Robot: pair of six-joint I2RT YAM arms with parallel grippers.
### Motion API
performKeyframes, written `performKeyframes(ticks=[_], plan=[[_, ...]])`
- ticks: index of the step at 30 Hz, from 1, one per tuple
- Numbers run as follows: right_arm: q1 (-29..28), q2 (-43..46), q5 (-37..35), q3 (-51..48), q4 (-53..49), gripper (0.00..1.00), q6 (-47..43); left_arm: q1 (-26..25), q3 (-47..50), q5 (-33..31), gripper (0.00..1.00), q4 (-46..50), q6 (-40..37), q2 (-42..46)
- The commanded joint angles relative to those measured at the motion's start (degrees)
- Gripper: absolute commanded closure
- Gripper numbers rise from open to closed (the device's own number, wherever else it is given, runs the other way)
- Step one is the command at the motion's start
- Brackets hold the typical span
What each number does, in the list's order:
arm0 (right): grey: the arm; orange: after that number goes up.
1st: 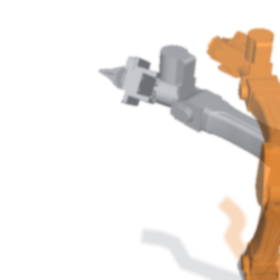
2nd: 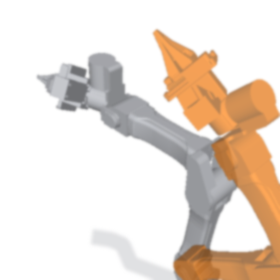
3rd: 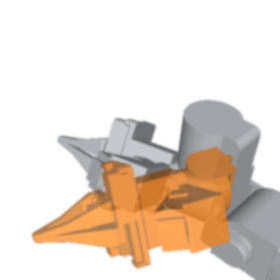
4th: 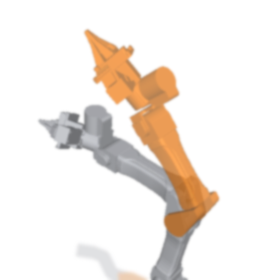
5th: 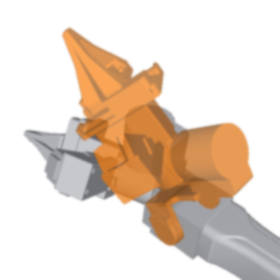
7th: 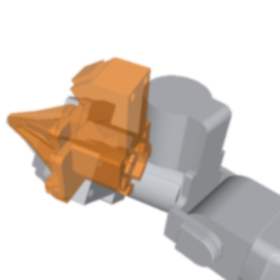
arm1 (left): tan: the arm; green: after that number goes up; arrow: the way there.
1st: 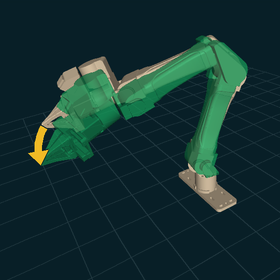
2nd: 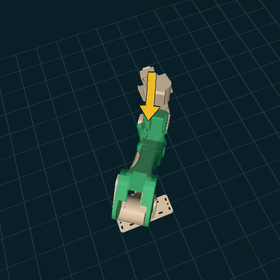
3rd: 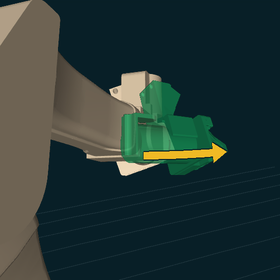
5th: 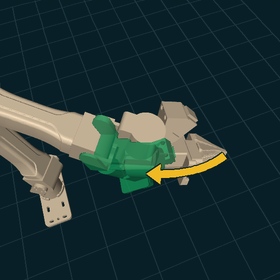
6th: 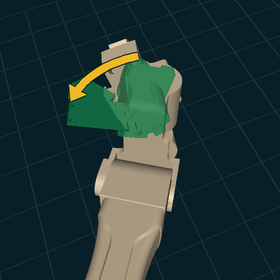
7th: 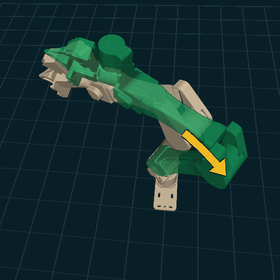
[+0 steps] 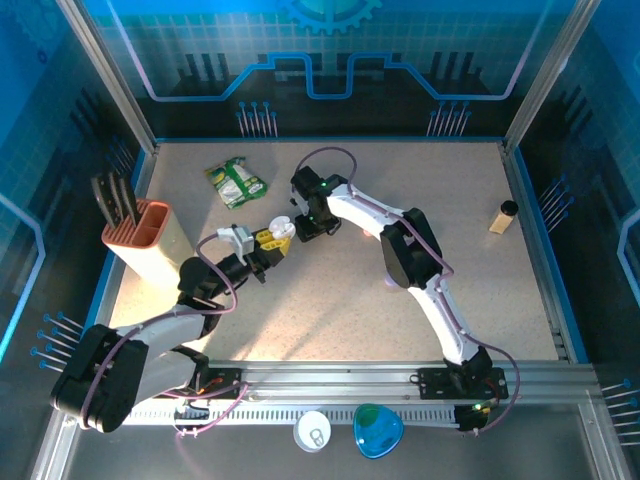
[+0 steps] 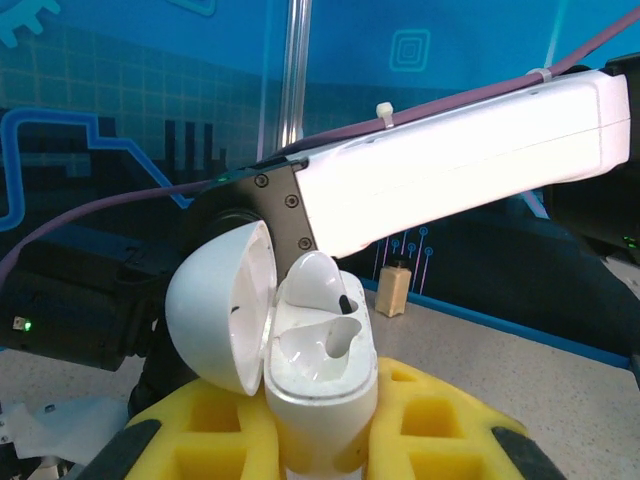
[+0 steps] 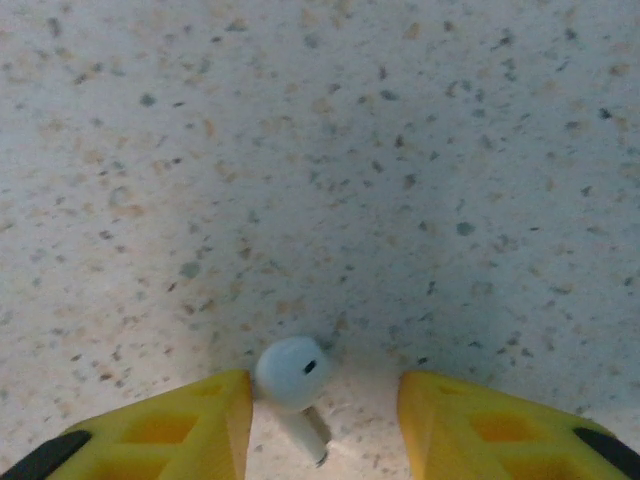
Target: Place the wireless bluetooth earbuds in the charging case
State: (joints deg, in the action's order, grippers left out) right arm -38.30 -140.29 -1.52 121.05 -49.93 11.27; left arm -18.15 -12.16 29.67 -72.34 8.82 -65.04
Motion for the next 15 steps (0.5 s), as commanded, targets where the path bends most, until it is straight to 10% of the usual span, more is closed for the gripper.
performKeyframes(ticks=[1,15], plan=[[-0.63,-3.20,0.00,4.04,-4.31,0.59,-1.06,0.05,1.00,-1.68,0.91,1.05,-1.61,1.27],[-0.70,-2.51,-0.67,2.77,-5.77,0.76,-1.42,-0.04,1.44,-2.26,0.91,7.56,-5.13,4.89]])
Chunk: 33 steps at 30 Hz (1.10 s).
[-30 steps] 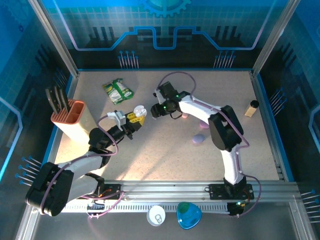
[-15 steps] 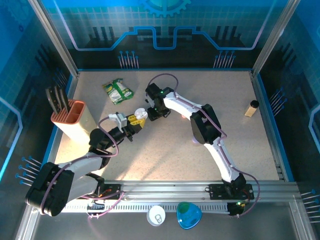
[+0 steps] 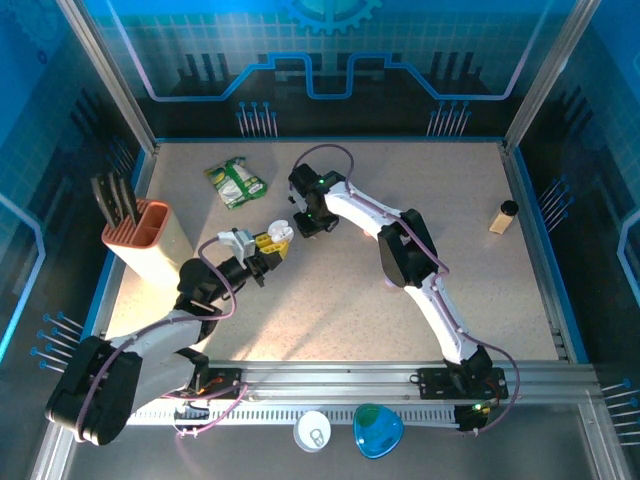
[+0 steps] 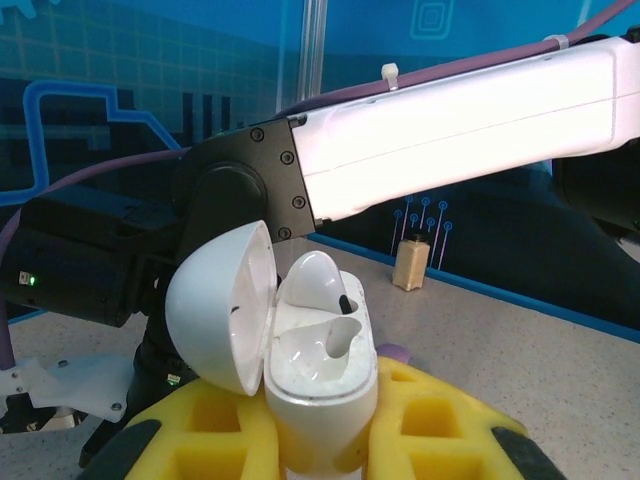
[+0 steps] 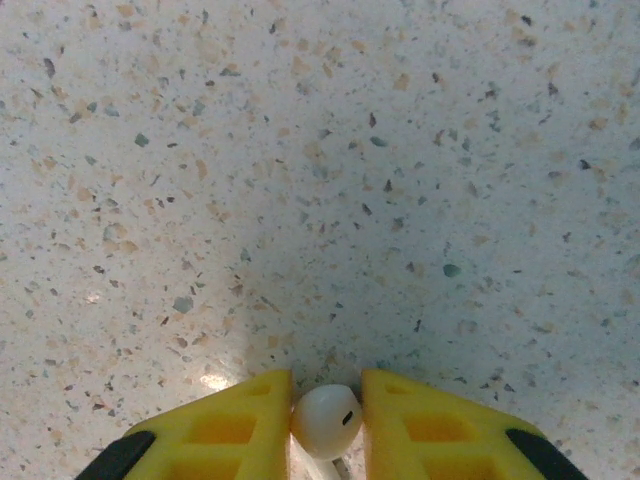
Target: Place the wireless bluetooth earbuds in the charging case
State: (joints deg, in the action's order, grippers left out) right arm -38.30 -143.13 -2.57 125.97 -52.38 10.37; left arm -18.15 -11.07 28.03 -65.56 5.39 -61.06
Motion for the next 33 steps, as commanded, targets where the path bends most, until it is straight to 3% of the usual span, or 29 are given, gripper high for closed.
performKeyframes(ticks=[1,6,16,20,25,33], plan=[[-0.81,1.42,0.26,-3.46,-2.85,0.77,-0.53,-0.02,0.35,-0.63,0.91,0.69,-1.71,0.94],[-0.78,8.22,-0.02,-11.86,0.33,0.78,-0.12,-0.03,0.52,-0.73,0.92,0.75,-1.74,1.20],[-1.07,27.11,1.82,-42.44,11.25,0.77,3.43,-0.13,0.60,-0.64,0.91,2.51,-2.48,2.51],[-2.21,31.65,0.51,-49.88,11.16,0.77,4.61,-0.09,0.52,-0.68,0.91,2.88,-2.83,2.61],[-3.10,32.38,-0.39,-53.31,10.39,0.74,5.59,-0.13,0.44,-0.74,0.91,3.03,-2.93,2.52],[-4.71,29.93,-5.75,-47.44,2.82,0.63,4.70,-0.22,0.79,-0.85,0.91,3.33,-2.82,3.22]])
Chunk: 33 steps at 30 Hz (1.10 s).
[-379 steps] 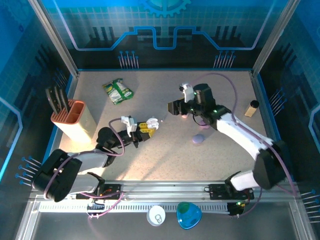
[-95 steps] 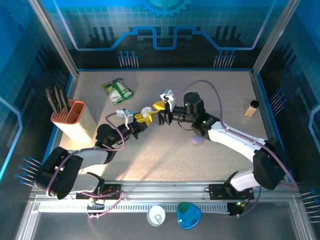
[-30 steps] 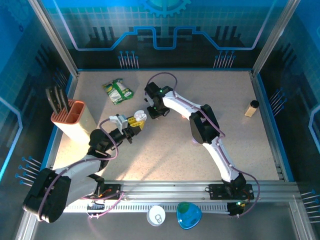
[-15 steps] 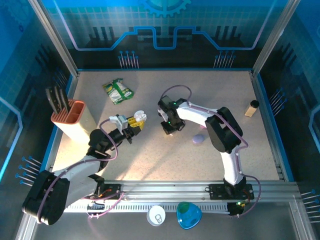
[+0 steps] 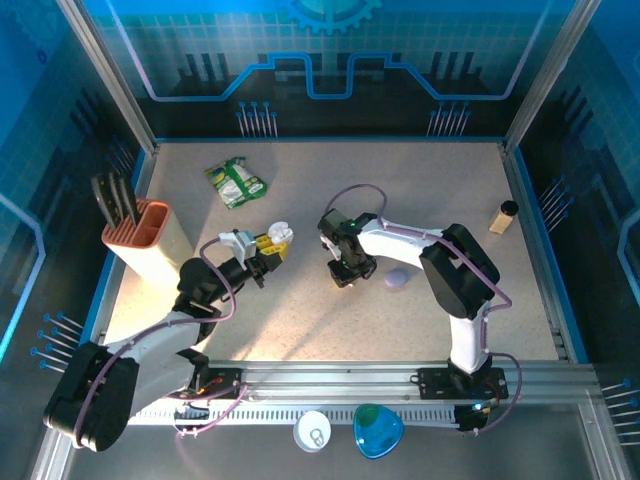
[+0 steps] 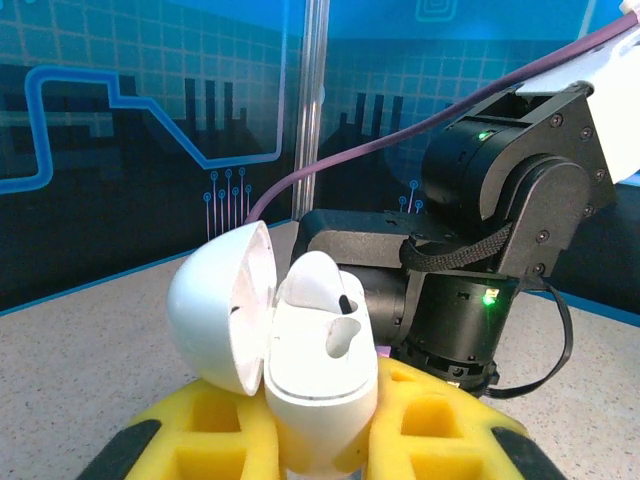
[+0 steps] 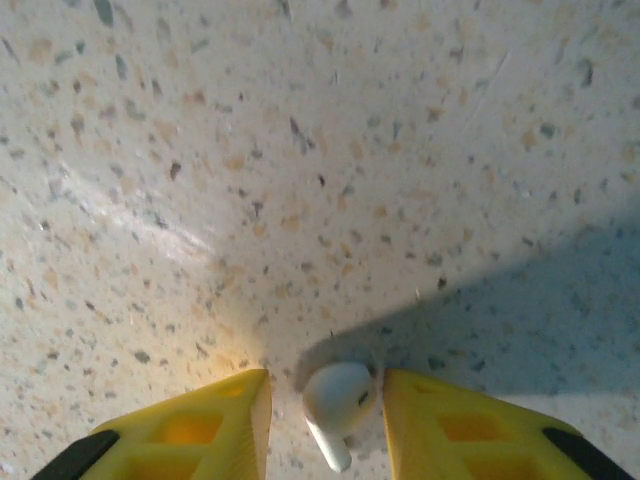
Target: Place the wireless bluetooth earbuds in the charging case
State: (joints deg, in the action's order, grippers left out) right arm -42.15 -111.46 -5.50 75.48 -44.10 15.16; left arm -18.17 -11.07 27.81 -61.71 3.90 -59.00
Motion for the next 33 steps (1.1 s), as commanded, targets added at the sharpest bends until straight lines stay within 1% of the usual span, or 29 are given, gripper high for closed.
performKeyframes(ticks=[1,12,19,23,28,33], plan=[[-1.03,-2.33,-3.22,3.88,-6.46,0.63,-0.22,-0.16,0.86,-0.57,0.91,-0.51,-1.35,1.32],[-2.58,-9.41,-4.78,11.75,-12.69,0.67,-0.93,-0.18,1.16,-0.66,0.91,0.54,-2.23,1.86],[-2.87,-11.10,-4.93,13.29,-14.79,0.72,-0.92,-0.20,1.14,-0.59,0.91,0.80,-2.32,1.81],[-2.78,-10.07,-4.52,12.72,-13.89,0.76,-0.57,-0.21,1.04,-0.54,0.91,0.80,-2.32,1.67],[-2.26,-7.27,-4.45,11.07,-10.78,0.77,0.52,-0.20,0.95,-0.67,0.91,0.76,-2.23,1.70],[-0.82,0.88,-2.55,5.45,-1.66,0.75,1.82,-0.20,0.98,-1.57,0.91,0.72,-2.14,1.61]])
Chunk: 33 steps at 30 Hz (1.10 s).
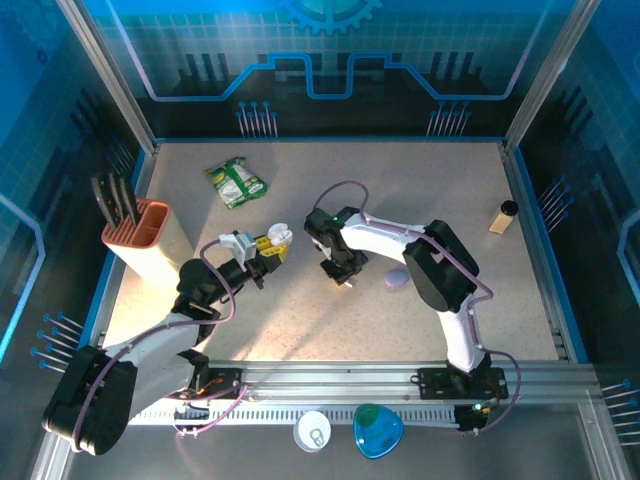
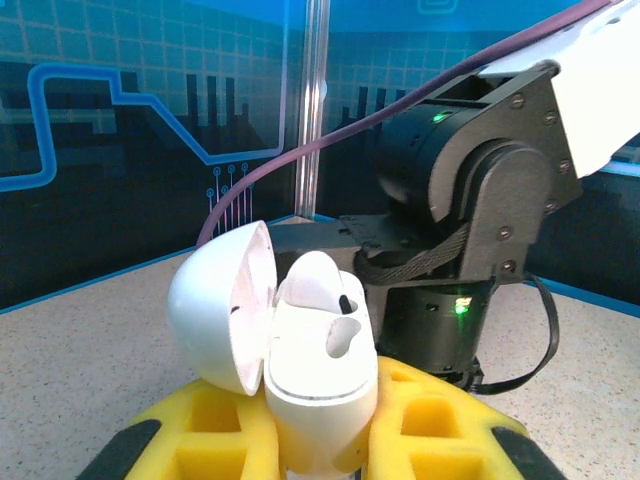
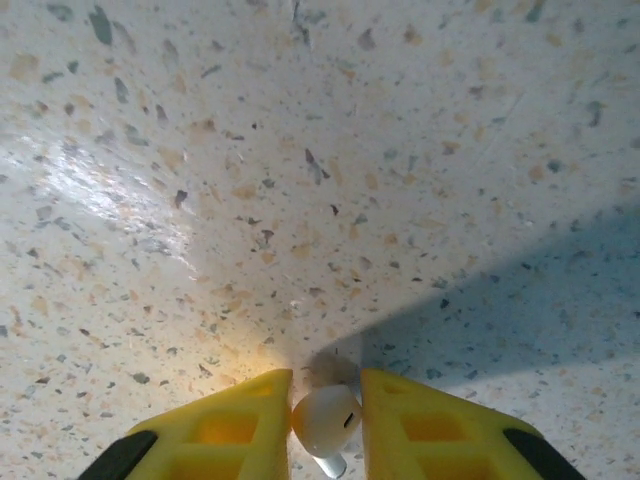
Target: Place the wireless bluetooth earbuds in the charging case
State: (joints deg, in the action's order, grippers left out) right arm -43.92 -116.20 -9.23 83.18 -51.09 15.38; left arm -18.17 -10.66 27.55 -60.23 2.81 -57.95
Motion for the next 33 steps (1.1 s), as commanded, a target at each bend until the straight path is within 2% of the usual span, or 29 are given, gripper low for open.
performKeyframes(ticks=[1,5,10,14,18,25,33], plan=[[1.36,7.66,1.82,-3.92,7.78,0.75,2.06,-0.19,0.50,-1.96,0.91,-0.93,-0.91,0.47],[2.89,16.00,4.39,-10.31,17.75,0.78,4.59,-0.45,0.62,-4.75,0.91,-1.18,-0.66,0.04],[3.66,25.32,7.16,-17.28,30.14,0.77,7.62,-2.01,0.21,-9.50,0.92,-1.03,-2.17,-1.44],[3.75,32.57,8.91,-25.05,45.28,0.77,9.75,-7.12,-1.50,-16.87,0.93,1.39,-8.97,-4.48],[3.88,38.11,9.73,-30.96,55.69,0.77,10.94,-11.59,-3.17,-23.26,0.93,-0.11,-12.97,-9.02],[3.67,46.29,10.88,-39.71,69.37,0.77,12.79,-14.93,-5.27,-24.47,0.93,-8.06,-13.62,-18.33],[2.51,47.45,12.85,-40.93,74.18,0.77,12.08,-17.22,-8.47,-24.73,0.93,-10.18,-13.13,-23.49]])
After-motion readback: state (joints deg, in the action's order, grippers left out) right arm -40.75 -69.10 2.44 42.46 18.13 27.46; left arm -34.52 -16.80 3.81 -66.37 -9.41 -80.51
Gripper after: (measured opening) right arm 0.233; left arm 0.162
